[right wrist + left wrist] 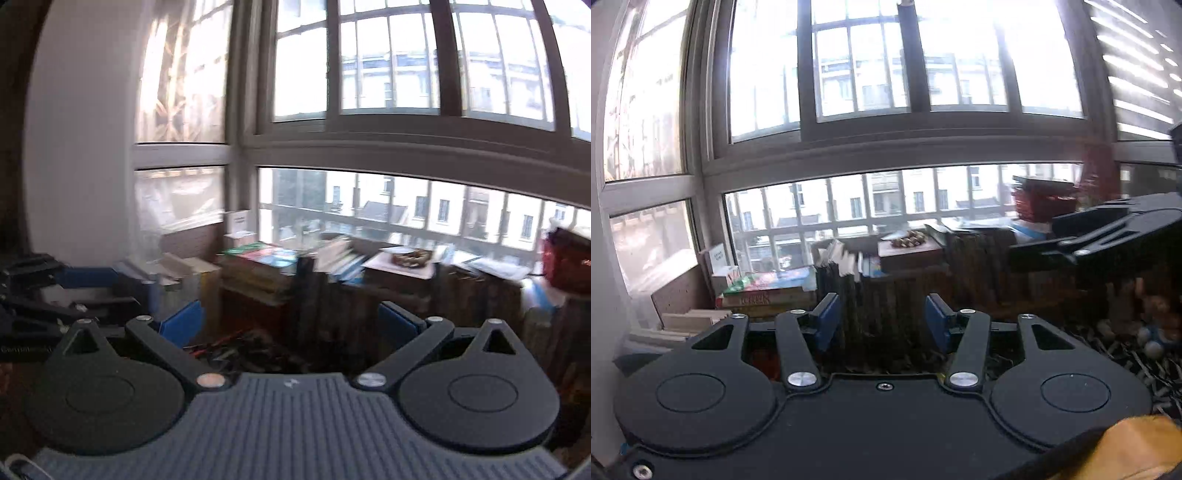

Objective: Collect trash
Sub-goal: 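Swing both tools back over the cluttered bed, then grasp the white-and-blue tube with the left gripper while the right gripper grasps the large gold bag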

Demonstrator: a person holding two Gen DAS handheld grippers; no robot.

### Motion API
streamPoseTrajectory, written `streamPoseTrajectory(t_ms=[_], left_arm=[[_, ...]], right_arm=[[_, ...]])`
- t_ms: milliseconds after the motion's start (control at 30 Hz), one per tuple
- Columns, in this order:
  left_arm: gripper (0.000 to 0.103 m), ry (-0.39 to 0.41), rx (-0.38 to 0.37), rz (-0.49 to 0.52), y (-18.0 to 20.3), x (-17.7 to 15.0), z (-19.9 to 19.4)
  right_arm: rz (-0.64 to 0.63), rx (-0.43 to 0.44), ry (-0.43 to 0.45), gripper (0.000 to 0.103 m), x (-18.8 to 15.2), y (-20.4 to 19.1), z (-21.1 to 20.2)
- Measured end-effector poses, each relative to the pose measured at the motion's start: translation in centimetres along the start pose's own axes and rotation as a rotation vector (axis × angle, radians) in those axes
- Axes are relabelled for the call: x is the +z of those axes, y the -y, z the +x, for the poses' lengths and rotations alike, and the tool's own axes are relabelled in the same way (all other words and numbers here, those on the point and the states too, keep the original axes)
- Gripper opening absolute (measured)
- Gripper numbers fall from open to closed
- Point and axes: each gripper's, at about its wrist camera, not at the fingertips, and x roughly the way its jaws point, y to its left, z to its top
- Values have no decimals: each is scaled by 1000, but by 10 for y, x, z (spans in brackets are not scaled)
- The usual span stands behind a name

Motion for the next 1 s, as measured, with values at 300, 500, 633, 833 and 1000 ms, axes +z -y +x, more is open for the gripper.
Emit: streamPoseTrajectory(t_ms=[300,500,633,833,1000], left_arm=[[53,-184,20,-51,22,-45,127],[53,-418,-14,-124,28,-127,218],[52,-508,-17,-125,34,-185,263],[52,-602,-28,-118,44,-237,288],[53,-628,-3,-135,46,-247,285]], right_arm=[[96,-45,-190,103,-60,73,72],[158,-29,-347,103,-147,112,145],[93,28,-463,103,-203,113,187],[72,108,-490,103,-247,102,212],[68,79,-541,103,-262,100,237]])
